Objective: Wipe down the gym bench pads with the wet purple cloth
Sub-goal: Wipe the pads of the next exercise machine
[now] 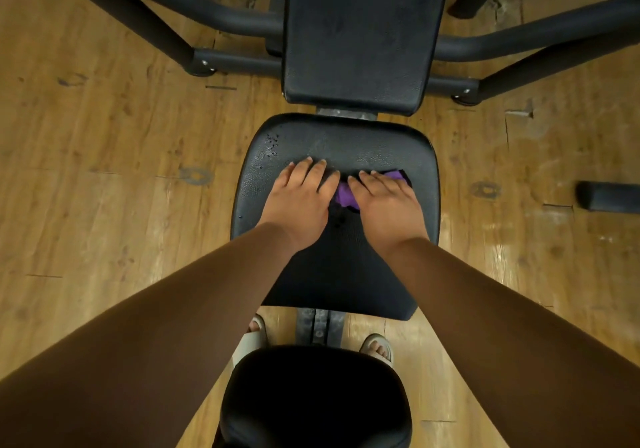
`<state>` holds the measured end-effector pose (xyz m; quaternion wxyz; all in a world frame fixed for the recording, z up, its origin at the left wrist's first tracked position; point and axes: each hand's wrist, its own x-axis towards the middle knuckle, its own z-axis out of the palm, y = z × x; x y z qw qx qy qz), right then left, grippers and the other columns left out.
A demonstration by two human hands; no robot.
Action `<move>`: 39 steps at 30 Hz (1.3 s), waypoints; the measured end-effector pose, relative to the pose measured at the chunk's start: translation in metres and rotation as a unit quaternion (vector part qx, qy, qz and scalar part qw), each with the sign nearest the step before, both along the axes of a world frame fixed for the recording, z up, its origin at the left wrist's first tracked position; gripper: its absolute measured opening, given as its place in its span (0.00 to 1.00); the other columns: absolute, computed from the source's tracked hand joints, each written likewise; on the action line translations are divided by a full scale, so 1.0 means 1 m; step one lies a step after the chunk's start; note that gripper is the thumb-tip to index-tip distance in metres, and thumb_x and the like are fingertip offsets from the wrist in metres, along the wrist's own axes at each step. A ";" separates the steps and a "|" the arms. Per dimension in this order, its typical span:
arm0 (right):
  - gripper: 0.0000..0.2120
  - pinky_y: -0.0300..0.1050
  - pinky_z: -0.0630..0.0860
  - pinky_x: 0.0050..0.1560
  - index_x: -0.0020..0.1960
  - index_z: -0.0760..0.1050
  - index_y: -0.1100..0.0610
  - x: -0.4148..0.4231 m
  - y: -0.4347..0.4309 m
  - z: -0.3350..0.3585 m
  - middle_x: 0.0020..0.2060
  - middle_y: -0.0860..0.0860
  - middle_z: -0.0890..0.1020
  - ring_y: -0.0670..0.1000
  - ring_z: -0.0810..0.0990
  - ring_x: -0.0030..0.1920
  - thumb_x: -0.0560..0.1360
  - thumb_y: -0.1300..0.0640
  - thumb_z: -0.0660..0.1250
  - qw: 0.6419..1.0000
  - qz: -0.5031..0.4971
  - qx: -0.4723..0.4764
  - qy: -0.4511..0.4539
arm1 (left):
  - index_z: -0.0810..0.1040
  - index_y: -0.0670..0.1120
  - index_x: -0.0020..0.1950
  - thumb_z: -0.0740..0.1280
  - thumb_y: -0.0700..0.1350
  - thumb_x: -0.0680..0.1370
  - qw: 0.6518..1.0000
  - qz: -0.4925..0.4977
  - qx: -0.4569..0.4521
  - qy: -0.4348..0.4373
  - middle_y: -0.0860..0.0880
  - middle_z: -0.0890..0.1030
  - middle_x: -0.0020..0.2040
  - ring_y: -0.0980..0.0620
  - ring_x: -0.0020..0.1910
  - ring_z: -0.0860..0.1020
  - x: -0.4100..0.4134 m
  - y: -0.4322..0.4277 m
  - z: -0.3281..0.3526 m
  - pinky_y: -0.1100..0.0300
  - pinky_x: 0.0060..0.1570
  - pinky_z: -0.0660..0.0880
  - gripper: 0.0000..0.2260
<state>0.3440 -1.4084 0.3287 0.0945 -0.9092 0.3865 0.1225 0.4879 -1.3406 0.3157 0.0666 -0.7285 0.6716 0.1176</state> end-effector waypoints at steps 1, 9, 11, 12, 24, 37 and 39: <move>0.26 0.50 0.50 0.75 0.78 0.56 0.55 0.002 -0.003 -0.002 0.76 0.54 0.62 0.55 0.58 0.76 0.81 0.61 0.55 1.000 -0.003 -0.001 0.001 | 0.51 0.49 0.79 0.55 0.48 0.82 1.000 -0.003 -0.004 0.000 0.45 0.53 0.79 0.44 0.78 0.49 0.003 -0.005 -0.003 0.48 0.75 0.45 0.26; 0.25 0.54 0.75 0.59 0.62 0.79 0.58 -0.003 -0.013 -0.042 0.56 0.55 0.83 0.58 0.81 0.55 0.65 0.64 0.73 0.989 -0.007 -0.108 -0.097 | 0.63 0.45 0.76 0.58 0.48 0.79 0.992 -0.054 -0.117 -0.013 0.41 0.62 0.76 0.40 0.76 0.58 0.025 -0.032 -0.037 0.45 0.74 0.52 0.24; 0.25 0.51 0.72 0.59 0.63 0.78 0.58 -0.005 -0.015 -0.050 0.55 0.54 0.83 0.58 0.82 0.53 0.66 0.64 0.73 0.983 0.008 -0.136 -0.123 | 0.64 0.45 0.75 0.55 0.48 0.79 0.987 -0.072 -0.143 -0.013 0.41 0.62 0.76 0.40 0.76 0.58 0.026 -0.039 -0.045 0.45 0.74 0.52 0.24; 0.24 0.52 0.69 0.59 0.64 0.77 0.58 -0.005 -0.018 -0.052 0.56 0.54 0.82 0.58 0.81 0.53 0.68 0.63 0.70 0.978 0.014 -0.156 -0.140 | 0.64 0.45 0.75 0.55 0.48 0.79 0.985 -0.076 -0.156 -0.010 0.41 0.63 0.76 0.40 0.76 0.58 0.026 -0.044 -0.048 0.45 0.74 0.51 0.24; 0.25 0.61 0.57 0.71 0.76 0.60 0.48 -0.009 -0.029 -0.093 0.72 0.53 0.69 0.61 0.64 0.72 0.79 0.52 0.59 0.965 0.005 -0.234 -0.116 | 0.58 0.42 0.77 0.51 0.52 0.81 0.974 -0.096 -0.201 -0.040 0.42 0.58 0.78 0.43 0.77 0.55 0.039 -0.053 -0.077 0.45 0.75 0.51 0.27; 0.24 0.57 0.64 0.62 0.73 0.67 0.50 -0.028 -0.026 -0.110 0.71 0.50 0.71 0.59 0.68 0.65 0.77 0.60 0.60 0.938 -0.012 -0.292 -0.184 | 0.59 0.43 0.77 0.53 0.54 0.80 0.964 -0.120 -0.230 -0.050 0.45 0.60 0.78 0.45 0.77 0.56 0.040 -0.048 -0.085 0.44 0.75 0.52 0.28; 0.24 0.57 0.66 0.60 0.72 0.68 0.51 -0.026 -0.030 -0.108 0.71 0.50 0.71 0.58 0.68 0.63 0.77 0.60 0.61 0.937 -0.013 -0.291 -0.195 | 0.59 0.43 0.78 0.53 0.54 0.80 0.962 -0.126 -0.235 -0.059 0.46 0.60 0.78 0.46 0.77 0.56 0.040 -0.049 -0.086 0.45 0.75 0.52 0.28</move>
